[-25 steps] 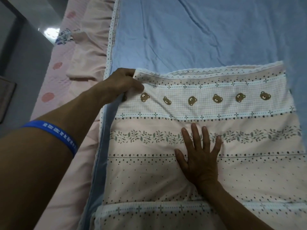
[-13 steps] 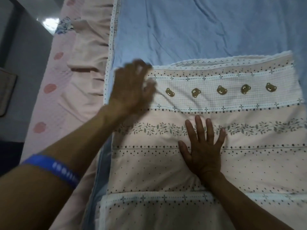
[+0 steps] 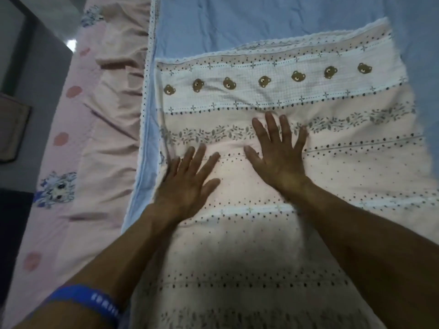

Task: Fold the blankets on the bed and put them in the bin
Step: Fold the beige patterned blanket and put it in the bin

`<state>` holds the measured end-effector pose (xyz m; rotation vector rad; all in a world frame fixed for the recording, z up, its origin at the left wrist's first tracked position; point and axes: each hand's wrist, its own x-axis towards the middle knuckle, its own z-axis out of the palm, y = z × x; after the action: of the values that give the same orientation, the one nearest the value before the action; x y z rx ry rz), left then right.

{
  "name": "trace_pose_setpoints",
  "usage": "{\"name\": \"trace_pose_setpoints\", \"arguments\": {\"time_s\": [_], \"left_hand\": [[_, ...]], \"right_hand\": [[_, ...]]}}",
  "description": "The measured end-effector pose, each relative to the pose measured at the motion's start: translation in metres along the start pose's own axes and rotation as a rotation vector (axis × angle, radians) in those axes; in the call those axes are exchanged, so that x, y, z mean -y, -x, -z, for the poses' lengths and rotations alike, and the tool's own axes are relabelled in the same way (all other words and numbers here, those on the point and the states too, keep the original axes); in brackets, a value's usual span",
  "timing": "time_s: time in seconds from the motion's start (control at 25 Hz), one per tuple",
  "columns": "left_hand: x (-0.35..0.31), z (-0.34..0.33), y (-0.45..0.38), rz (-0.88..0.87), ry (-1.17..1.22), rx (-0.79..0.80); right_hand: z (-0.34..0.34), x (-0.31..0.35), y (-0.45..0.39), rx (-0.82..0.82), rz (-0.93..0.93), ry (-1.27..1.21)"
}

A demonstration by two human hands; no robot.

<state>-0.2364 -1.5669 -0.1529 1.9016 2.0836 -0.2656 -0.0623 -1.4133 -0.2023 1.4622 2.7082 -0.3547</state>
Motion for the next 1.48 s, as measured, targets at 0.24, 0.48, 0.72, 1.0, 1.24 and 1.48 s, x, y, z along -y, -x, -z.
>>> {"name": "trace_pose_setpoints", "arguments": {"time_s": [0.24, 0.48, 0.72, 1.0, 1.24, 1.48], "left_hand": [[-0.06, 0.024, 0.041, 0.152, 0.098, -0.414], [-0.112, -0.106, 0.291, 0.17, 0.008, -0.108], [-0.152, -0.084, 0.302, 0.135, -0.011, -0.075], [-0.19, -0.096, 0.303, 0.232, -0.221, -0.012], [-0.184, -0.077, 0.329, 0.135, -0.206, -0.212], [-0.255, 0.014, 0.446, 0.26, 0.009, 0.35]], "right_hand": [[0.067, -0.024, 0.134, -0.039, 0.015, -0.194], [0.014, -0.072, 0.414, 0.216, -0.022, 0.014], [0.022, -0.101, 0.456, 0.256, 0.064, 0.158], [0.016, -0.136, 0.438, 0.075, 0.024, 0.395], [0.045, -0.146, 0.468, -0.048, 0.092, 0.416], [0.128, -0.129, 0.587, 0.408, 0.085, 0.325]]}}
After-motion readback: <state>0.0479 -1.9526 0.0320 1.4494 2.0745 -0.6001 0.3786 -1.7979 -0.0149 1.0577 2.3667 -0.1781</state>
